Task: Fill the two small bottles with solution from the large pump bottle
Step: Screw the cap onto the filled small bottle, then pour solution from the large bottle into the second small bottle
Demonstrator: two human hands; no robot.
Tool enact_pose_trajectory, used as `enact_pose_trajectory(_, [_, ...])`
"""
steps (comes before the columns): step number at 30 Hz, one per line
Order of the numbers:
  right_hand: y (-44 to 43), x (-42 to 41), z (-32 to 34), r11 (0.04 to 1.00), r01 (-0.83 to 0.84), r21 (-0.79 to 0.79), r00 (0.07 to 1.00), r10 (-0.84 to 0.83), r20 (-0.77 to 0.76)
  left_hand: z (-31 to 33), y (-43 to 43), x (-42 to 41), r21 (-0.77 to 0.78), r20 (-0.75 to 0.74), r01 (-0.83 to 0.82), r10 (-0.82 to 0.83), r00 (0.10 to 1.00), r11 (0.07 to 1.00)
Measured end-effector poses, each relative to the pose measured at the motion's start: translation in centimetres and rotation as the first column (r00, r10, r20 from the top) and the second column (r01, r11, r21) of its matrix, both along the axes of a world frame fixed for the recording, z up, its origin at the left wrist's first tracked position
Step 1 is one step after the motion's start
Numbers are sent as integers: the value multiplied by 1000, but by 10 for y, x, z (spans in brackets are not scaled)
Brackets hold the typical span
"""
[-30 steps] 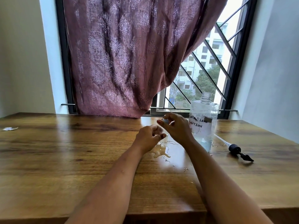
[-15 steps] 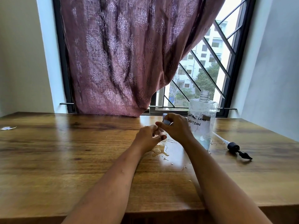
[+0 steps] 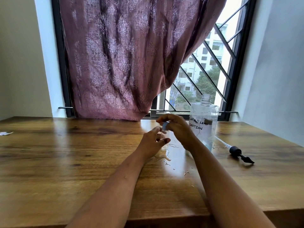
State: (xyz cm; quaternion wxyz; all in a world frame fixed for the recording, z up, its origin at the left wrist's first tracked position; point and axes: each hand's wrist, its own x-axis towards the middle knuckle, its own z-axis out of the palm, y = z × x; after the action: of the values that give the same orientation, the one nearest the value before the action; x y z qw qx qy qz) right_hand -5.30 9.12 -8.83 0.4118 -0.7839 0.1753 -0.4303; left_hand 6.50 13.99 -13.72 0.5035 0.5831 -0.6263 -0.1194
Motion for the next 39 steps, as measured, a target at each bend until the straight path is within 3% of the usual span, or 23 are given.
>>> enact_pose_trajectory(7, [11, 2, -1, 995, -71, 65, 997, 71, 8, 2, 3, -6, 91, 43, 53, -57, 997, 994])
enact_pose_trajectory(11, [9, -3, 2, 985, -68, 156, 989, 46, 138, 3, 3, -9, 114, 28, 97, -101, 994, 989])
enact_pose_trajectory(15, [10, -6, 11, 990, 76, 119, 929, -113, 352, 2, 1, -10, 113, 51, 94, -100, 994, 989])
enact_pose_trajectory(17, [5, -13, 17, 970, 202, 135, 834, -242, 496, 1, -1, -13, 96, 70, 82, -89, 994, 992])
enact_pose_trajectory(19, [-1, -27, 22, 902, 392, 182, 658, -414, 629, 0, -4, -18, 48, 76, 71, -75, 994, 996])
enact_pose_trajectory(21, [0, -46, 24, 780, 585, 221, 446, -537, 716, 0, -7, -25, -3, 93, 64, -64, 994, 998])
enact_pose_trajectory(23, [4, -65, 23, 626, 758, 181, 325, -604, 728, -1, -7, -33, -27, 112, 71, -68, 991, 997])
enact_pose_trajectory(25, [4, -80, 18, 548, 834, 65, 396, -675, 622, -3, -7, -37, -13, 162, 40, -37, 986, 999])
enact_pose_trajectory(28, [-2, -85, 9, 606, 794, -51, 601, -768, 223, -5, -5, -36, 36, 237, -58, 47, 970, 998])
enact_pose_trajectory(31, [-12, -80, 0, 593, 803, -59, 593, -805, -23, -7, -3, -35, 49, 277, -117, 99, 956, 992])
enact_pose_trajectory(35, [-34, -79, -5, 621, 778, 97, 629, -772, -97, -5, 0, -29, 57, 254, -153, 134, 958, 987])
enact_pose_trajectory(39, [-37, -78, -11, 622, 783, -17, 622, -782, 26, -4, -2, -25, 82, 232, -164, 141, 962, 983])
